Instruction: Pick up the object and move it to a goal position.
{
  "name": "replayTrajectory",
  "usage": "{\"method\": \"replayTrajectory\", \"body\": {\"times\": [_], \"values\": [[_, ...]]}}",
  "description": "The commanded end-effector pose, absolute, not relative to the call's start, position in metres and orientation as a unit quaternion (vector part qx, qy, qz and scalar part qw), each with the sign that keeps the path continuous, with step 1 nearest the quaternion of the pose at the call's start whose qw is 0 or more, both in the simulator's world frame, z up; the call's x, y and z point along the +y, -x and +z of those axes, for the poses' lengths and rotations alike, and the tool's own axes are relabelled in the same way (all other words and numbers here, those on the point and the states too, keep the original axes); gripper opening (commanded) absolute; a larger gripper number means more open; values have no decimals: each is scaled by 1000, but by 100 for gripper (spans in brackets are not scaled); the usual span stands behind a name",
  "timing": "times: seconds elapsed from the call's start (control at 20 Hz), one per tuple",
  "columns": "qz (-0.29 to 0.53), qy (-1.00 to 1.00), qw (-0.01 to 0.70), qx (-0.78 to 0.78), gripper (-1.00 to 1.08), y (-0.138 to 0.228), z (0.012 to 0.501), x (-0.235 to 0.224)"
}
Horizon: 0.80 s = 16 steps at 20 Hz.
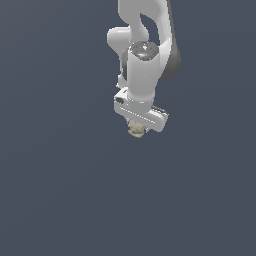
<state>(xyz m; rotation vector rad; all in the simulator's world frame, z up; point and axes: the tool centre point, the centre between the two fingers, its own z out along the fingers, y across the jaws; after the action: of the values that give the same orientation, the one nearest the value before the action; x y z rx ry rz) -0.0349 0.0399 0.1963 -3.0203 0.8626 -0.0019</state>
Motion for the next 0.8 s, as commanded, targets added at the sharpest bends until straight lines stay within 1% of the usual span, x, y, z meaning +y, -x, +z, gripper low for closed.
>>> {"method": "replayTrajectory", "body": {"times": [0.0, 0.75], "values": [[0, 961, 0, 275, -100, 34, 225, 40], [0, 961, 0, 275, -100, 22, 383, 41]]}}
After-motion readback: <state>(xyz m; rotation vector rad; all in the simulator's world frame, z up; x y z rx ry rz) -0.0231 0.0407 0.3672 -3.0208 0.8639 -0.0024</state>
